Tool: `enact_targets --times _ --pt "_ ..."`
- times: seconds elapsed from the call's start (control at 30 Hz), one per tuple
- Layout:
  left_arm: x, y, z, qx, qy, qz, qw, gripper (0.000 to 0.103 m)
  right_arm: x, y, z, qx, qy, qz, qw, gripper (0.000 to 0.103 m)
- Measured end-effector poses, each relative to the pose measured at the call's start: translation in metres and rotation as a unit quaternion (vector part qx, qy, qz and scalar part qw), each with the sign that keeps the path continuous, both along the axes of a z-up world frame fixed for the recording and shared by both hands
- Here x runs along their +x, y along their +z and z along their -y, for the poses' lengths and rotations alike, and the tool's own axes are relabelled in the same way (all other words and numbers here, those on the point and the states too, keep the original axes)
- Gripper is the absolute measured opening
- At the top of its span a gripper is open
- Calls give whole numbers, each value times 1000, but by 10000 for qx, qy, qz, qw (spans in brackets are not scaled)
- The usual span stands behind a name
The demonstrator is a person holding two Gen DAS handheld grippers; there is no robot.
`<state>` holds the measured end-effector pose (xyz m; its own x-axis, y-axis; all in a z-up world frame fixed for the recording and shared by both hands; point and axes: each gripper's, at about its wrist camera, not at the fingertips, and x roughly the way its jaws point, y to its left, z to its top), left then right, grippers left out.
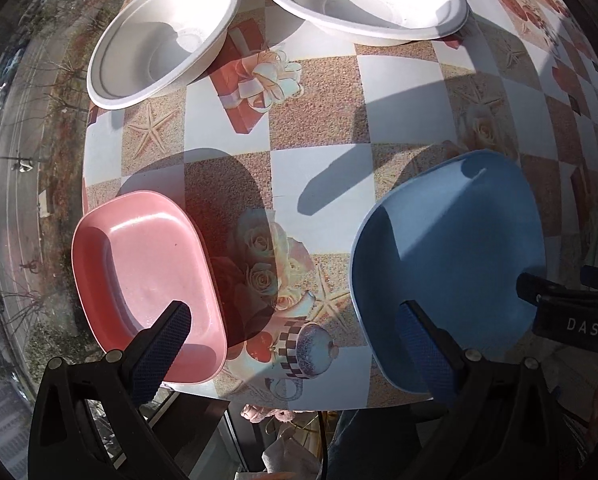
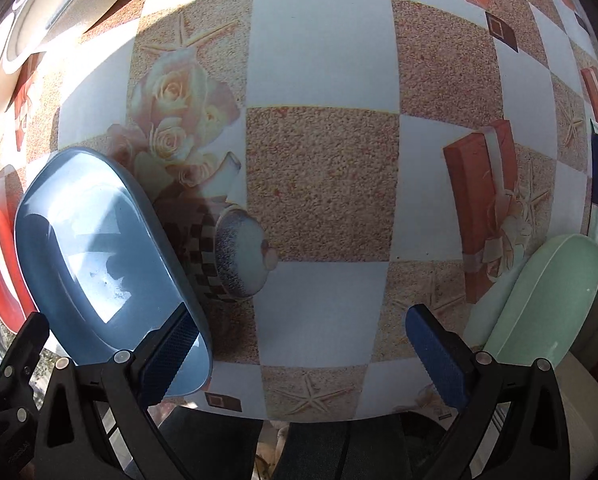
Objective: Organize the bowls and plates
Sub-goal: 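Grasp the blue plate's rim with the right tool and lift it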
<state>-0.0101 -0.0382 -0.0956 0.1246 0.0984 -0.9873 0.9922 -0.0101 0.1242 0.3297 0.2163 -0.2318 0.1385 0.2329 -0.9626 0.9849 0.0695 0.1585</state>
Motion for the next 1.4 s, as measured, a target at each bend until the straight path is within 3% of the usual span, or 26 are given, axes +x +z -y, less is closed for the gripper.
enact_targets --times 0.13,0.3,0.47,0.6,0.83,0.97,1.07,1.23,1.27,1.3,1.33,1.4 --pt "-8 -7 3 45 83 -41 9999 103 -31 -3 -8 134 -295 -322 9990 103" --pt "-11 -14 4 148 321 -57 9994 103 -35 8 -4 -169 -44 -95 9998 103" --pt "-13 -30 -1 456 496 -109 9977 103 2 11 7 -630 849 160 9943 103" --pt "-16 -30 1 398 595 -151 9973 102 21 3 14 -908 1627 220 9822 103" --pt "-8 -38 -12 316 1019 -320 9938 103 29 7 25 -884 1624 255 9824 103" --pt "-9 -37 -12 355 1068 -702 9912 94 21 11 36 -727 1545 248 9850 103" --pt "-23 -33 -7 327 911 -809 9920 82 12 18 51 -734 1519 185 9855 92" --pt "-41 -23 -2 232 535 -950 9938 57 6 28 46 -759 1466 212 9861 53" --pt "-45 -21 -2 198 400 -950 9945 47 6 29 46 -757 1453 236 9862 48" --pt "-51 -17 -1 167 257 -983 9947 34 6 30 46 -733 1447 305 9863 36" --pt "-55 -17 -2 160 133 -909 9956 34 9 30 45 -683 1470 377 9861 23" --pt "-57 -16 -3 159 78 -916 9956 34 17 28 40 -582 1549 426 9853 19"
